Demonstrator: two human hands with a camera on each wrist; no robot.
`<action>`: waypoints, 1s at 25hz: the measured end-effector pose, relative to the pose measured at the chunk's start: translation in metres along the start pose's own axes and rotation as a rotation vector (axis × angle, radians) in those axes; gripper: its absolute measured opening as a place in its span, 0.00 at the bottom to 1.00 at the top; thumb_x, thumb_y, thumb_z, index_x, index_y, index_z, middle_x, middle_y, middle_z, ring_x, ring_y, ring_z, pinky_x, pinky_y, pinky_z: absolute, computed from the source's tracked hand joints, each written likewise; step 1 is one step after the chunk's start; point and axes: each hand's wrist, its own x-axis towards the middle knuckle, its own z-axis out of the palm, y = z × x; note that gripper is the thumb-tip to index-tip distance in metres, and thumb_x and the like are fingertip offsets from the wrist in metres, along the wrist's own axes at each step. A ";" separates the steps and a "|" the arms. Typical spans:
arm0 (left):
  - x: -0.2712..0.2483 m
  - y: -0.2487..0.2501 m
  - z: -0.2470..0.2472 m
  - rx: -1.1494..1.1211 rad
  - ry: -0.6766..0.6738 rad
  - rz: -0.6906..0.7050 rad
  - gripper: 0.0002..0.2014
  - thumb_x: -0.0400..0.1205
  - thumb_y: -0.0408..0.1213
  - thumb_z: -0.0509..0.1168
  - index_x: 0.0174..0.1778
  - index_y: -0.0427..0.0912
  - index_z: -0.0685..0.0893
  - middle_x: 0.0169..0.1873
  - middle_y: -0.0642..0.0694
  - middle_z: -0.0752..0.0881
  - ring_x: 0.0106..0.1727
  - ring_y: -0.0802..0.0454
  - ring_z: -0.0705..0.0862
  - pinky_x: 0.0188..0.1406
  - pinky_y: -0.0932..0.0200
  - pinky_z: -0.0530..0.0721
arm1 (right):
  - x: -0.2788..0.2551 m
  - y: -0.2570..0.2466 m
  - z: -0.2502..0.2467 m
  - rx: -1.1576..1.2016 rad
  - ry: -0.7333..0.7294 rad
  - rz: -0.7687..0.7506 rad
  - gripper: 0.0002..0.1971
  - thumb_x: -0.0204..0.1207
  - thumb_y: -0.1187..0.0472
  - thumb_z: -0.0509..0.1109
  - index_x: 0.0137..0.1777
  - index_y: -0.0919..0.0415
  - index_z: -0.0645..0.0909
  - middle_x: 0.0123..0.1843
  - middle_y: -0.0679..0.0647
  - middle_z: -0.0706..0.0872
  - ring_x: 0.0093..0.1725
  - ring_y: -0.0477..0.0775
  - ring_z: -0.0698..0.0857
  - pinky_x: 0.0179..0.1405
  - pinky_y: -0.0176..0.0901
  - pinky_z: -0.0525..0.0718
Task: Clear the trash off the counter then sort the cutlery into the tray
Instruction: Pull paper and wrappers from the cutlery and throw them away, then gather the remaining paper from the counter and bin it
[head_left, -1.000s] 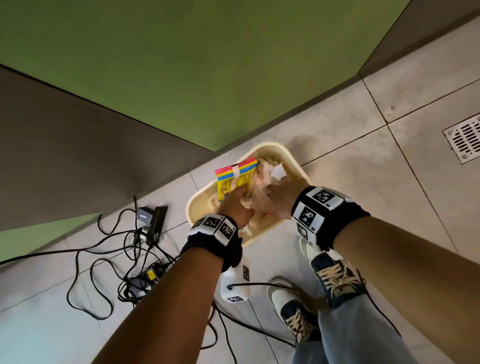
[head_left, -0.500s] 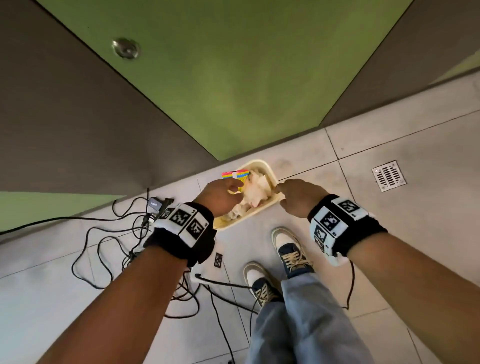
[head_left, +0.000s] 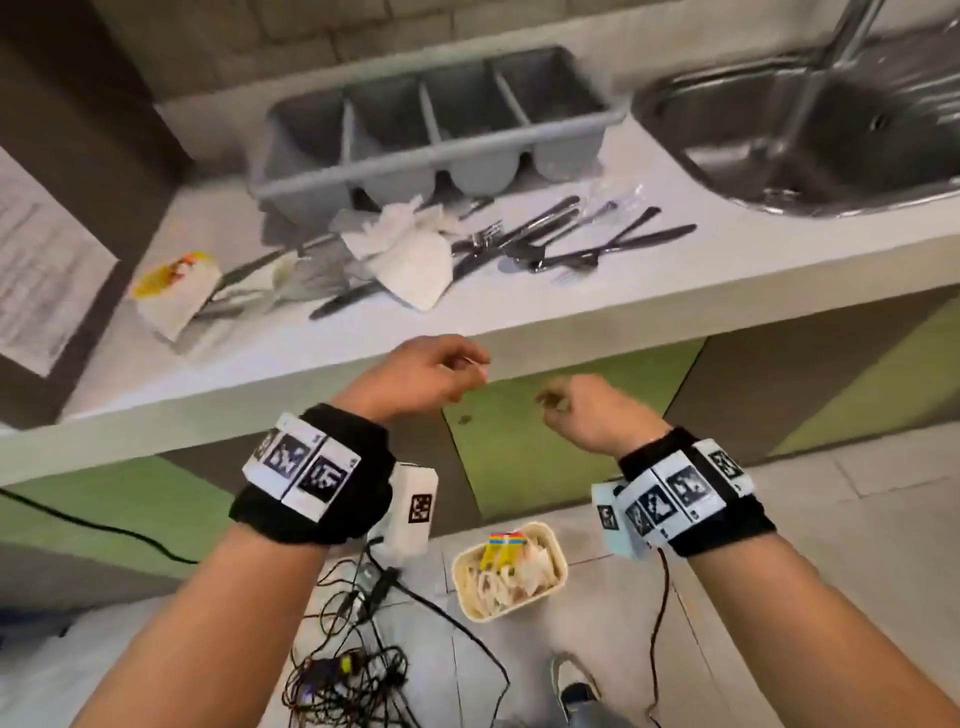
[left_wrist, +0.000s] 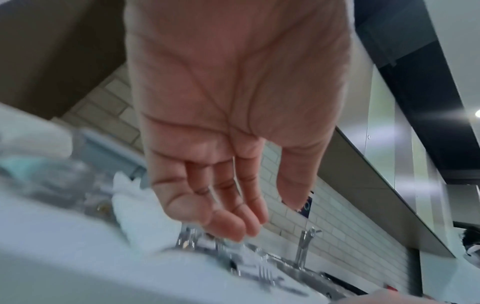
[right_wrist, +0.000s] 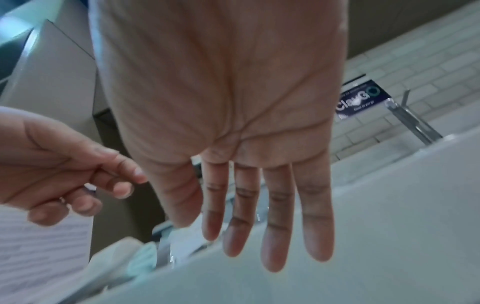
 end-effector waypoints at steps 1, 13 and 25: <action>-0.007 0.014 -0.018 -0.011 0.064 0.002 0.11 0.81 0.37 0.64 0.59 0.44 0.83 0.35 0.57 0.79 0.32 0.63 0.79 0.23 0.80 0.74 | -0.004 -0.013 -0.021 0.018 0.048 -0.025 0.16 0.80 0.60 0.63 0.66 0.57 0.78 0.63 0.58 0.85 0.52 0.54 0.82 0.57 0.39 0.76; 0.047 0.020 -0.078 0.096 0.385 -0.151 0.18 0.79 0.37 0.66 0.66 0.42 0.79 0.68 0.39 0.79 0.67 0.44 0.78 0.67 0.56 0.74 | 0.042 0.007 -0.122 -0.023 0.312 0.091 0.16 0.75 0.63 0.67 0.63 0.62 0.81 0.65 0.63 0.83 0.65 0.61 0.80 0.66 0.46 0.76; 0.134 0.001 -0.064 0.577 0.215 -0.474 0.53 0.63 0.57 0.76 0.80 0.60 0.52 0.82 0.43 0.56 0.79 0.32 0.60 0.77 0.32 0.63 | 0.195 0.046 -0.188 -0.489 -0.018 0.127 0.37 0.75 0.55 0.67 0.79 0.37 0.53 0.86 0.52 0.45 0.81 0.74 0.50 0.77 0.69 0.63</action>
